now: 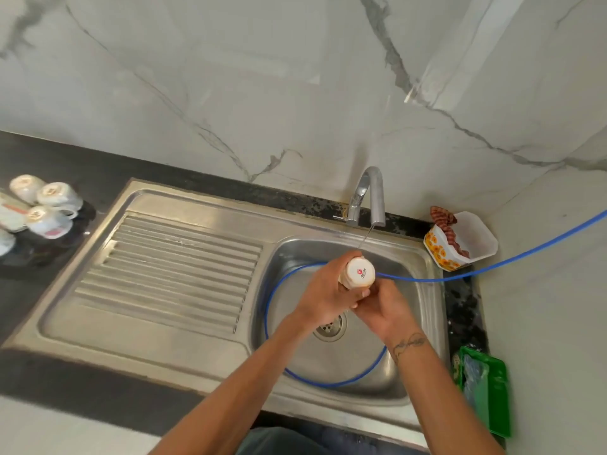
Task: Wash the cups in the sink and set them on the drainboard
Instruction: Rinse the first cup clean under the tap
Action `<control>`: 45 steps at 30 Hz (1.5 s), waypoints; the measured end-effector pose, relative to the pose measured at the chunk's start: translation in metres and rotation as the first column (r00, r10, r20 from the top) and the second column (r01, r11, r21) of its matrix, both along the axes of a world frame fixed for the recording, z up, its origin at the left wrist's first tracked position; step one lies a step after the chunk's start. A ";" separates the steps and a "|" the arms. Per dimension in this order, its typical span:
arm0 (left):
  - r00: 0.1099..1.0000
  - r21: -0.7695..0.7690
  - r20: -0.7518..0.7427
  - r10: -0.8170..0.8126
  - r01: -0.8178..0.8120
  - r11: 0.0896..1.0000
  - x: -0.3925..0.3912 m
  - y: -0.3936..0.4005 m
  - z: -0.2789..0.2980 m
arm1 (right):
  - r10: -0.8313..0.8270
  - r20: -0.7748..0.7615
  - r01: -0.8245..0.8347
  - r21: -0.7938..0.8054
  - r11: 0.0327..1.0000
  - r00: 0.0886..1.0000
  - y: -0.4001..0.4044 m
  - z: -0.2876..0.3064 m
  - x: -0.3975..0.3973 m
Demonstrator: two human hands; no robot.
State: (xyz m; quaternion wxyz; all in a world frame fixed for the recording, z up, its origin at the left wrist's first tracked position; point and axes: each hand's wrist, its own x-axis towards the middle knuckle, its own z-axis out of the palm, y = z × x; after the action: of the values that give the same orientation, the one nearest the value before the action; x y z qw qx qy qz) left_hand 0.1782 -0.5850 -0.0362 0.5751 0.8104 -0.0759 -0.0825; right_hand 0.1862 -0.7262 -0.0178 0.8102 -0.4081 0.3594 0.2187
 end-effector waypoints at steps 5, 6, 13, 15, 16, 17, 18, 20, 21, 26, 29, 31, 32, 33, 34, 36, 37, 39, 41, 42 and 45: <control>0.994 0.078 0.062 0.094 -0.099 0.992 -0.024 0.021 -0.015 | 0.252 0.174 -0.184 -0.332 0.925 0.952 0.000 -0.011 -0.033; 0.994 0.090 0.070 0.088 -0.094 0.992 -0.028 0.024 -0.015 | 0.285 0.199 -0.202 -0.355 0.913 0.938 0.000 -0.010 -0.037; 0.998 0.071 0.049 0.044 -0.047 0.996 -0.048 0.050 -0.038 | 0.346 0.152 -0.293 -0.287 0.912 0.926 0.013 -0.013 -0.053; 0.997 0.144 0.060 0.057 -0.065 0.988 -0.044 0.072 -0.044 | 0.347 0.157 -0.290 -0.298 0.909 0.925 0.036 -0.014 -0.051; 0.994 0.178 0.077 0.073 -0.086 0.980 -0.041 0.086 -0.044 | 0.350 0.166 -0.289 -0.306 0.907 0.922 0.051 -0.015 -0.048; 0.990 0.209 0.116 0.085 -0.108 0.972 -0.038 0.102 -0.045 | 0.356 0.178 -0.290 -0.313 0.904 0.917 0.068 -0.014 -0.044; 0.984 0.237 0.155 0.091 -0.126 0.963 -0.033 0.124 -0.047 | 0.356 0.183 -0.287 -0.320 0.903 0.916 0.091 -0.016 -0.038; 0.970 0.258 0.213 0.118 -0.173 0.951 -0.023 0.169 -0.049 | 0.367 0.199 -0.291 -0.328 0.899 0.909 0.138 -0.020 -0.023; 0.960 0.255 0.237 0.148 -0.208 0.944 -0.018 0.191 -0.051 | 0.385 0.206 -0.304 -0.335 0.892 0.900 0.162 -0.021 -0.015; 0.912 0.236 0.277 0.301 -0.369 0.899 0.013 0.297 -0.046 | 0.464 0.244 -0.331 -0.435 0.837 0.852 0.285 -0.028 0.031; 0.892 0.236 0.268 0.363 -0.426 0.873 0.032 0.351 -0.040 | 0.493 0.278 -0.324 -0.482 0.814 0.825 0.346 -0.027 0.054; 0.892 0.243 0.238 0.385 -0.438 0.865 0.045 0.381 -0.037 | 0.521 0.262 -0.327 -0.534 0.779 0.812 0.378 -0.030 0.067; 0.897 0.254 0.203 0.392 -0.435 0.864 0.049 0.393 -0.037 | 0.538 0.245 -0.330 -0.570 0.753 0.806 0.391 -0.034 0.073; 0.903 0.260 0.173 0.393 -0.426 0.866 0.055 0.404 -0.039 | 0.542 0.217 -0.322 -0.607 0.726 0.812 0.402 -0.039 0.080; 0.909 0.265 0.136 0.394 -0.417 0.869 0.059 0.412 -0.040 | 0.545 0.186 -0.323 -0.634 0.702 0.818 0.411 -0.044 0.085; 0.913 0.264 0.093 0.397 -0.407 0.875 0.066 0.426 -0.044 | 0.539 0.151 -0.327 -0.650 0.686 0.829 0.427 -0.051 0.093; 0.915 0.271 0.088 0.393 -0.402 0.875 0.068 0.432 -0.047 | 0.544 0.142 -0.334 -0.654 0.678 0.827 0.434 -0.054 0.095; 0.916 0.274 0.063 0.396 -0.397 0.876 0.071 0.442 -0.050 | 0.566 0.130 -0.344 -0.677 0.650 0.814 0.446 -0.059 0.096; 0.911 0.252 0.023 0.412 -0.404 0.879 0.071 0.452 -0.054 | 0.594 0.127 -0.353 -0.699 0.622 0.795 0.454 -0.063 0.095; 0.909 0.249 -0.001 0.417 -0.403 0.880 0.070 0.457 -0.056 | 0.607 0.124 -0.363 -0.702 0.613 0.785 0.458 -0.066 0.094; 0.916 0.241 -0.045 0.399 -0.377 0.894 0.071 0.461 -0.068 | 0.648 0.094 -0.389 -0.731 0.561 0.756 0.463 -0.073 0.090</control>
State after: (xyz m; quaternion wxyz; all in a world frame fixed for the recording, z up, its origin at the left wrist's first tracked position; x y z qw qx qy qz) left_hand 0.2488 -0.1239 -0.1038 0.4863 0.8648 0.1241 -0.0119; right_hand 0.2761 -0.2632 -0.0912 0.5527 -0.7919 0.1219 0.2293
